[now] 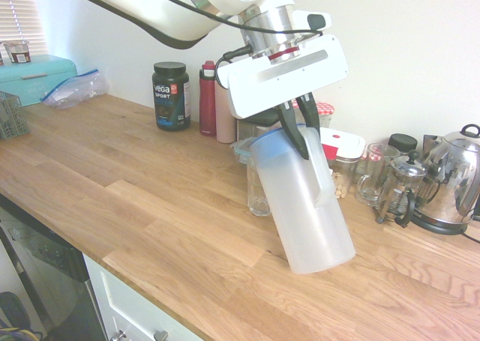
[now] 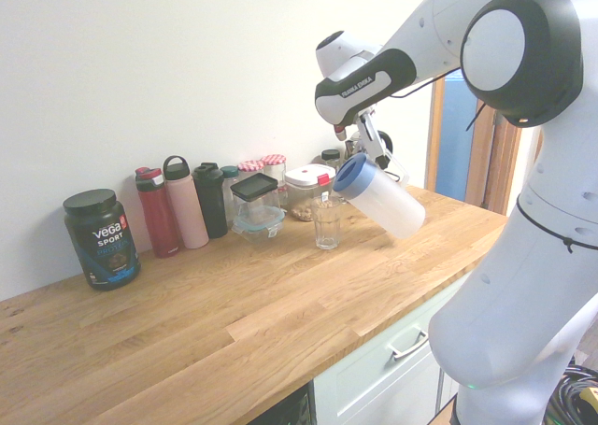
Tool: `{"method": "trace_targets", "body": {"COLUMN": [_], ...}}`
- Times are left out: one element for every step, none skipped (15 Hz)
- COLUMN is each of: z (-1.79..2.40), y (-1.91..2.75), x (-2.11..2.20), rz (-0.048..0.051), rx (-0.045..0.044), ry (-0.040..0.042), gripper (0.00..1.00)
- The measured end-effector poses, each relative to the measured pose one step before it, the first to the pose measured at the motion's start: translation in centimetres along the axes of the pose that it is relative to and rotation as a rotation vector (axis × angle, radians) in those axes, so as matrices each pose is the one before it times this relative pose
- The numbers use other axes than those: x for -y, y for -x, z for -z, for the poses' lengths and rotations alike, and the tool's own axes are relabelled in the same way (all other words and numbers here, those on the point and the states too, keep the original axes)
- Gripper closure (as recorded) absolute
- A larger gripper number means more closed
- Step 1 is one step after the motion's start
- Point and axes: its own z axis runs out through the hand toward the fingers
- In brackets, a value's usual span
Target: Pour me some water
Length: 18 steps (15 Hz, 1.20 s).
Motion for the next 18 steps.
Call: {"method": "trace_targets", "body": {"z": [0.136,0.083,0.038,0.038,0.043,0.04,0.023,-0.013,-0.013,0.0,0.034,0.125,0.237,0.295,0.322,0.503,0.706,0.733], "y": [-0.097,-0.056,-0.03,-0.031,-0.043,-0.052,-0.06,-0.044,-0.029,-0.027,0.006,0.082,0.171,0.346,0.66,0.911,1.054,1.195], "x": [0.046,-0.039,-0.057,-0.076,-0.069,-0.042,-0.037,-0.021,-0.002,-0.008,-0.104,-0.384,-0.698,-0.906,-1.097,-1.003,-0.717,-0.468], "rz": [0.00233,0.00126,0.00235,0.00017,-0.00207,-0.00315,0.00005,0.00095,0.00043,-0.00007,-0.00525,-0.00834,-0.00288,0.00188,0.0072,0.00458,-0.01127,-0.01804], "rx": [-0.00256,-0.00232,-0.00147,-0.00224,-0.00361,-0.00429,-0.00378,-0.00137,-0.00046,-0.00105,-0.00199,-0.00071,0.00125,0.00622,0.00873,0.00539,0.00441,0.00631], "ry": [0.0147,0.013,0.01115,0.0114,0.00971,0.00619,0.00681,0.00565,0.00141,0.00012,-0.00667,-0.0165,-0.02414,-0.0357,-0.06399,-0.07671,-0.07489,-0.07153], "gripper": [1.0,1.0,1.0,1.0,1.0,1.0,1.0,1.0,1.0,1.0,1.0,1.0,1.0,1.0,1.0,1.0,1.0,1.0]}}
